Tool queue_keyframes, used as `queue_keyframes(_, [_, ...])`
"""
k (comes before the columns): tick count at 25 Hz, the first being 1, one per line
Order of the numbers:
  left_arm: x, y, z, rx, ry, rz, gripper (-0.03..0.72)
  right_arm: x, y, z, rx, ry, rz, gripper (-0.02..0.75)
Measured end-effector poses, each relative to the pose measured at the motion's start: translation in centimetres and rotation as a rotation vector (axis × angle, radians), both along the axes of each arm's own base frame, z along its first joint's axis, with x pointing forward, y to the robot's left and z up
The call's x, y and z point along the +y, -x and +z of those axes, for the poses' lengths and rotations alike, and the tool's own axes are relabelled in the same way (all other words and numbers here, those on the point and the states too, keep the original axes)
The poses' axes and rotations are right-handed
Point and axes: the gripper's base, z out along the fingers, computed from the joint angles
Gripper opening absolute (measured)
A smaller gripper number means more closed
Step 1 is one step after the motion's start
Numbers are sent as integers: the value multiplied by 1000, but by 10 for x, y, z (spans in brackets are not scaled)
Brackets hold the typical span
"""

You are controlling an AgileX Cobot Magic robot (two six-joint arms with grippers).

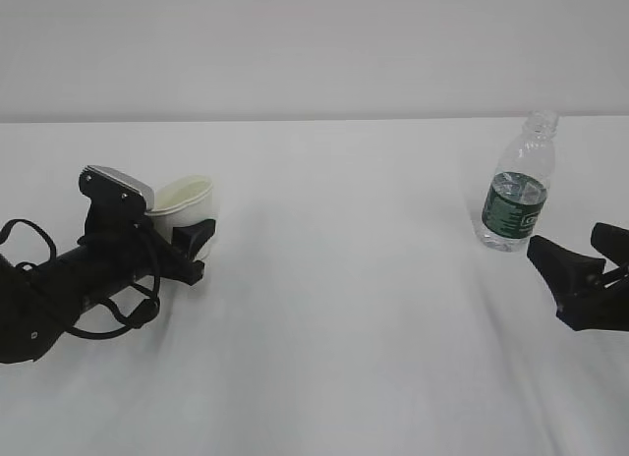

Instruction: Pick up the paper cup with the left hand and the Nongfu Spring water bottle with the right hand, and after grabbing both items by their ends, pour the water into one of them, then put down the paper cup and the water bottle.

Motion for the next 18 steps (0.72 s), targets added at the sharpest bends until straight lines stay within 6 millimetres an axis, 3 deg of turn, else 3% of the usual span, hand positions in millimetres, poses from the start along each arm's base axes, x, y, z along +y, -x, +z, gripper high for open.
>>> queue_keyframes(18, [1,0,0,0,1,9,417,1,0,0,2,-4,15,589])
